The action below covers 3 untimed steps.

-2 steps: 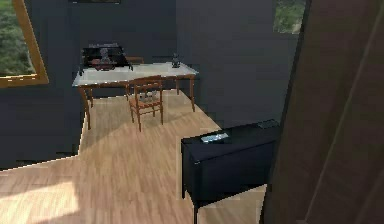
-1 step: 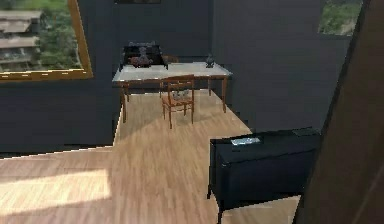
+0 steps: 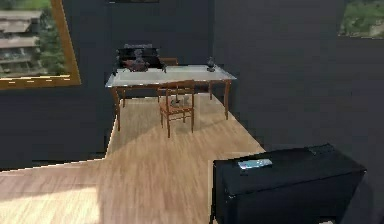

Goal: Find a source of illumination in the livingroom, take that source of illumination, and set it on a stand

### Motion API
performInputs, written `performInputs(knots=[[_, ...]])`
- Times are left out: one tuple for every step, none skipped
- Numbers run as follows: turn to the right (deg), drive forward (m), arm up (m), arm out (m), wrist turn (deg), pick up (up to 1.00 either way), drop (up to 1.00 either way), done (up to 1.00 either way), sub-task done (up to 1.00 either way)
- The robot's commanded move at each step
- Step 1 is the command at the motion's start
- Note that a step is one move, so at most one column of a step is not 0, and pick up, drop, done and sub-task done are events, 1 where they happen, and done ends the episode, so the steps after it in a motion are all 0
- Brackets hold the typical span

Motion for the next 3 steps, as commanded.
performInputs(knots=[[-12.0, 0.0, 0.0, 0.0, 0.0, 0.0, 0.0, 0.0, 0.0], [0.0, 1.0, 0.0, 0.0, 0.0, 0.0, 0.0, 0.0, 0.0], [-3.0, 0.0, 0.0, 0.0, 0.0, 0.0, 0.0, 0.0, 0.0]])
